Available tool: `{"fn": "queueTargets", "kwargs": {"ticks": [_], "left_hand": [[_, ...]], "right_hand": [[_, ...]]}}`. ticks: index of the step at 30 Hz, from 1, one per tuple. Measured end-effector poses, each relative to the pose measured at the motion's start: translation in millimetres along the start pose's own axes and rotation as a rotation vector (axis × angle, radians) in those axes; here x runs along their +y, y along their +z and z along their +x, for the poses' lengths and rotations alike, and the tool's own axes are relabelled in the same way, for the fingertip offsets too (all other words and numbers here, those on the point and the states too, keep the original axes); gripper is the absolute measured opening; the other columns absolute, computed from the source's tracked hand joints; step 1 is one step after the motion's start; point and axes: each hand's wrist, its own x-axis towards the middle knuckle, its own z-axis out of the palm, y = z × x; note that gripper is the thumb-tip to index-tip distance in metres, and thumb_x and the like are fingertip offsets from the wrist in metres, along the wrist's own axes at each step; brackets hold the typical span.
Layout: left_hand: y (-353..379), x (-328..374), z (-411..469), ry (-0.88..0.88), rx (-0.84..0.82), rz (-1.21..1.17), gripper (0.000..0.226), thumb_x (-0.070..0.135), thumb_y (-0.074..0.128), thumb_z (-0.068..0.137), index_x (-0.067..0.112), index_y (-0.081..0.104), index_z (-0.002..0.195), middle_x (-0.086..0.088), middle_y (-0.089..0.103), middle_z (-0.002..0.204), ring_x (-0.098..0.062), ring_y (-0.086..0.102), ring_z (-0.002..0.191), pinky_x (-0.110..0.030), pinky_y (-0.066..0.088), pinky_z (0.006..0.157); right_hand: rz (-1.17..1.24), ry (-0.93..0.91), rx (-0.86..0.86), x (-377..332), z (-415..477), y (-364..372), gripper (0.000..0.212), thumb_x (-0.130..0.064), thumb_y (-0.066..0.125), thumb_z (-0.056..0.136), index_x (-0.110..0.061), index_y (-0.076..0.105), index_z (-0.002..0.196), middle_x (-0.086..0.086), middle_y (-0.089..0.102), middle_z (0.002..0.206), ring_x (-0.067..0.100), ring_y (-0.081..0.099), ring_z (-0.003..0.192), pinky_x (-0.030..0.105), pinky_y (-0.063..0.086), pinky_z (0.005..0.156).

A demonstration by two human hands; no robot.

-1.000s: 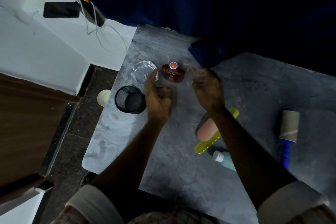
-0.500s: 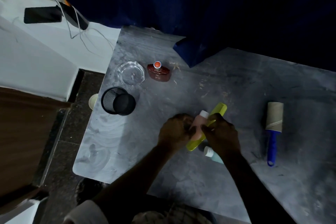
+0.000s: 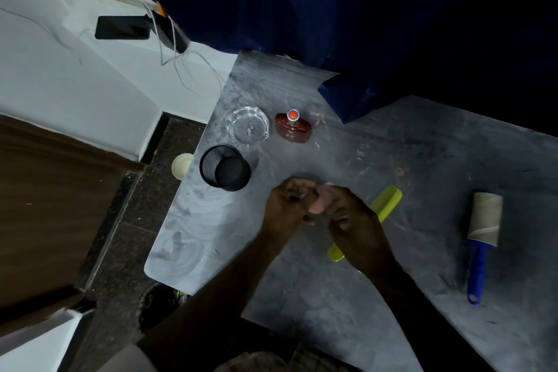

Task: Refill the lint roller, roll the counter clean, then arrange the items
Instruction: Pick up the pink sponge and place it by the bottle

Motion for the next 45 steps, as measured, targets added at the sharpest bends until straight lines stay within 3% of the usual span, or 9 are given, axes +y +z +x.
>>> {"fn": "queueTargets", "kwargs": {"ticks": [7, 10, 17, 20, 26, 30, 38, 41, 45], "left_hand": [[-22.3, 21.3, 2.1, 0.062, 0.098, -0.235, 0.029, 0.013, 0.048, 0.11, 0.001, 0.07, 0.125, -0.008, 0.076, 0.108, -0.01, 0.073, 0.084, -0.023, 0.061, 0.066], [-29.2, 27.7, 9.3, 0.123, 0.166, -0.226, 0.032, 0.005, 0.044, 0.111, -0.007, 0.063, 0.134, -0.012, 0.072, 0.111, -0.008, 0.072, 0.083, -0.025, 0.059, 0.07], [-22.5, 24.2, 17.8, 0.276, 0.258, -0.167, 0.044, -0.01, 0.059, 0.101, -0.002, 0.054, 0.145, -0.031, 0.059, 0.143, -0.043, 0.064, 0.129, -0.057, 0.052, 0.113], [-20.6, 23.6, 21.0, 0.355, 0.288, -0.116, 0.047, 0.005, 0.06, 0.095, 0.008, 0.055, 0.142, -0.026, 0.058, 0.143, -0.03, 0.064, 0.127, -0.038, 0.056, 0.109], [-22.0, 16.0, 28.2, 0.405, 0.249, -0.061, 0.059, 0.016, 0.065, 0.092, 0.005, 0.052, 0.148, -0.023, 0.056, 0.143, -0.029, 0.064, 0.128, -0.036, 0.057, 0.105], [-24.4, 9.6, 32.6, 0.403, 0.219, -0.08, 0.057, 0.0, 0.069, 0.097, 0.003, 0.05, 0.15, -0.027, 0.054, 0.145, -0.027, 0.066, 0.125, -0.023, 0.057, 0.099], [-25.5, 4.8, 27.9, 0.444, 0.22, -0.091, 0.055, -0.003, 0.067, 0.095, 0.014, 0.049, 0.144, -0.027, 0.054, 0.145, -0.039, 0.065, 0.126, -0.041, 0.057, 0.104], [-27.3, 1.5, 32.0, 0.44, 0.209, -0.053, 0.059, -0.011, 0.066, 0.096, 0.0, 0.047, 0.151, -0.027, 0.052, 0.147, -0.033, 0.065, 0.127, -0.031, 0.057, 0.102], [-25.9, 2.2, 32.6, 0.454, 0.208, -0.072, 0.058, -0.015, 0.065, 0.096, 0.013, 0.048, 0.145, -0.029, 0.051, 0.147, -0.038, 0.064, 0.129, -0.029, 0.056, 0.102]], "right_hand": [[-0.408, -0.176, 0.128, -17.8, 52.3, 31.8, 0.027, -0.033, 0.055, 0.096, -0.022, 0.062, 0.119, -0.004, 0.062, 0.113, 0.013, 0.055, 0.109, 0.024, 0.046, 0.092], [-0.266, -0.193, 0.16, -29.6, 70.4, 39.3, 0.029, -0.032, 0.055, 0.097, -0.017, 0.065, 0.121, -0.001, 0.059, 0.118, 0.012, 0.056, 0.111, 0.021, 0.045, 0.092], [-0.111, -0.17, 0.128, -42.7, 104.1, 50.3, 0.037, -0.015, 0.058, 0.092, -0.017, 0.062, 0.129, 0.002, 0.068, 0.12, 0.017, 0.063, 0.11, 0.033, 0.053, 0.094], [-0.124, -0.161, 0.139, -41.1, 111.1, 54.1, 0.04, -0.015, 0.058, 0.09, -0.019, 0.061, 0.13, 0.003, 0.067, 0.124, 0.019, 0.063, 0.113, 0.037, 0.054, 0.097], [-0.172, -0.14, 0.162, -40.4, 115.5, 56.8, 0.041, -0.014, 0.056, 0.09, -0.021, 0.059, 0.13, 0.004, 0.065, 0.127, 0.023, 0.062, 0.115, 0.042, 0.053, 0.098], [-0.194, -0.142, 0.143, -43.5, 110.8, 58.0, 0.043, -0.013, 0.054, 0.093, -0.018, 0.056, 0.136, 0.006, 0.061, 0.134, 0.025, 0.059, 0.121, 0.041, 0.05, 0.102], [-0.217, -0.134, 0.139, -47.7, 104.4, 60.1, 0.043, -0.012, 0.05, 0.096, -0.015, 0.054, 0.139, 0.006, 0.057, 0.139, 0.022, 0.054, 0.127, 0.034, 0.045, 0.107], [-0.222, -0.141, 0.126, -46.9, 104.8, 58.9, 0.044, -0.013, 0.05, 0.096, -0.016, 0.053, 0.14, 0.006, 0.056, 0.14, 0.022, 0.054, 0.127, 0.036, 0.046, 0.107], [-0.239, -0.14, 0.125, -45.3, 105.6, 59.0, 0.044, -0.014, 0.05, 0.096, -0.017, 0.053, 0.14, 0.006, 0.057, 0.139, 0.023, 0.055, 0.126, 0.037, 0.046, 0.106]]}}
